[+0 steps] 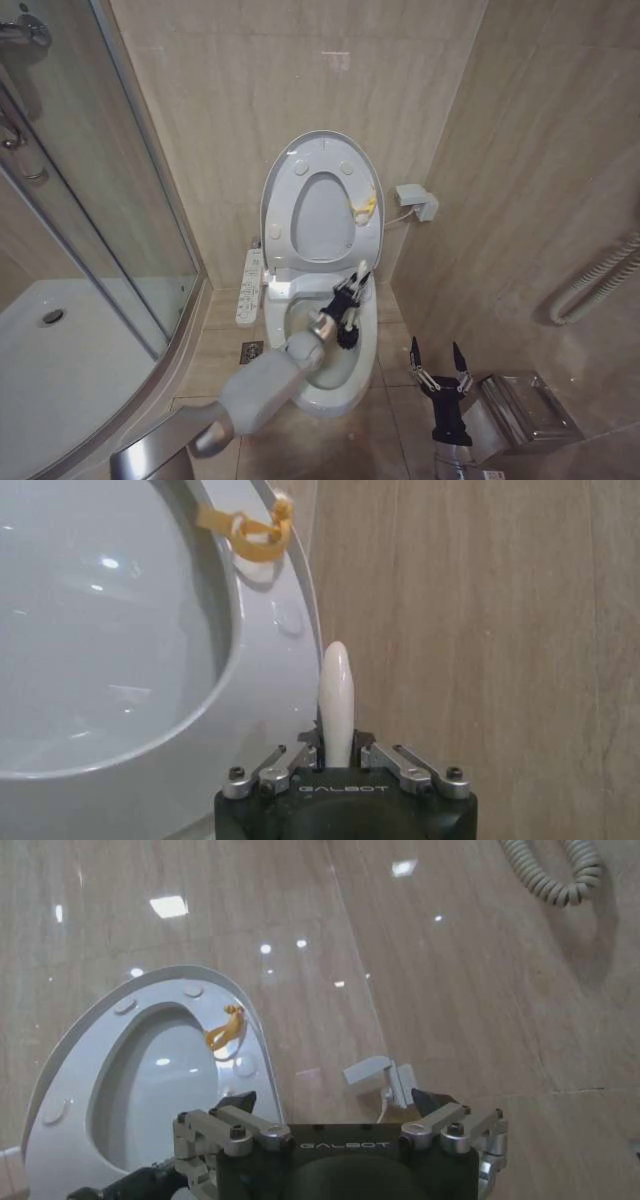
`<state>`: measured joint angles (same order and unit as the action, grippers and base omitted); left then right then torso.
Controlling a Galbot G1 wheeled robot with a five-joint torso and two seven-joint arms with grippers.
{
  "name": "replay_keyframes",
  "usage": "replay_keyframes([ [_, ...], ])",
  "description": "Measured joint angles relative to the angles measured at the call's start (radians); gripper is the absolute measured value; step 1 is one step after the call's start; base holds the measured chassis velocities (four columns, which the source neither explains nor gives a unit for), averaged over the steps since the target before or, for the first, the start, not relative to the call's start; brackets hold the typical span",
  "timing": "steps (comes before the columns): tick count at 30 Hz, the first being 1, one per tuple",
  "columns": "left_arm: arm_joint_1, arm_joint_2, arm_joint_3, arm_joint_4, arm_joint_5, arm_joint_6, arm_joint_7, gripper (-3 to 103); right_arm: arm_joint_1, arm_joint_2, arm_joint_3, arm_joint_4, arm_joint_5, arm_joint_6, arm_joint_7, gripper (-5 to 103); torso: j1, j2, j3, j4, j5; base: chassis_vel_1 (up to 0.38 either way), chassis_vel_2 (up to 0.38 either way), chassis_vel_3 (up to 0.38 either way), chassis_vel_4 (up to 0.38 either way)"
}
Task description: Open the toilet lid, clean the toilet bowl with a toilet brush, close the toilet lid, and flush.
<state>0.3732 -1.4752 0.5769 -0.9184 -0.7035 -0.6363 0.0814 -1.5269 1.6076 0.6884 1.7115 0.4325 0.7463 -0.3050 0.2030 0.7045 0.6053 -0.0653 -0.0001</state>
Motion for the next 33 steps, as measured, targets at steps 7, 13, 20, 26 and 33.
replay_keyframes([
  [7, 0.028, 0.062, 0.013, 0.124, 0.042, -0.030, 0.019, 19, 0.016, 0.001, -0.004, -0.015, -0.005, 0.000, 0.000, 100, 0.000, 0.000, 0.000, 0.0025, 0.0000, 0.000, 0.000, 0.000, 0.000],
  [13, -0.009, 0.090, 0.051, 0.019, -0.033, -0.013, -0.008, 19, 0.039, 0.001, -0.003, -0.016, 0.000, -0.011, 0.003, 100, 0.000, 0.000, 0.000, 0.0004, 0.0001, 0.027, 0.009, 0.003, 0.006],
  [20, -0.003, 0.100, 0.073, 0.066, -0.041, -0.022, -0.013, 19, 0.046, 0.000, -0.006, -0.034, 0.010, -0.002, -0.002, 100, 0.000, 0.000, 0.000, 0.0015, 0.0001, 0.000, 0.000, 0.000, 0.000],
  [26, 0.002, 0.100, 0.061, 0.069, -0.031, -0.025, -0.009, 19, 0.045, 0.001, -0.007, -0.036, 0.015, 0.000, -0.004, 100, 0.000, 0.000, 0.000, 0.0022, 0.0002, 0.000, 0.000, 0.000, 0.000],
  [33, -0.036, 0.034, 0.044, 0.022, -0.067, -0.016, -0.020, 19, 0.046, 0.001, -0.009, -0.030, 0.008, -0.002, -0.004, 100, 0.000, 0.000, 0.000, 0.0001, 0.0001, 0.000, 0.000, 0.000, 0.000],
])
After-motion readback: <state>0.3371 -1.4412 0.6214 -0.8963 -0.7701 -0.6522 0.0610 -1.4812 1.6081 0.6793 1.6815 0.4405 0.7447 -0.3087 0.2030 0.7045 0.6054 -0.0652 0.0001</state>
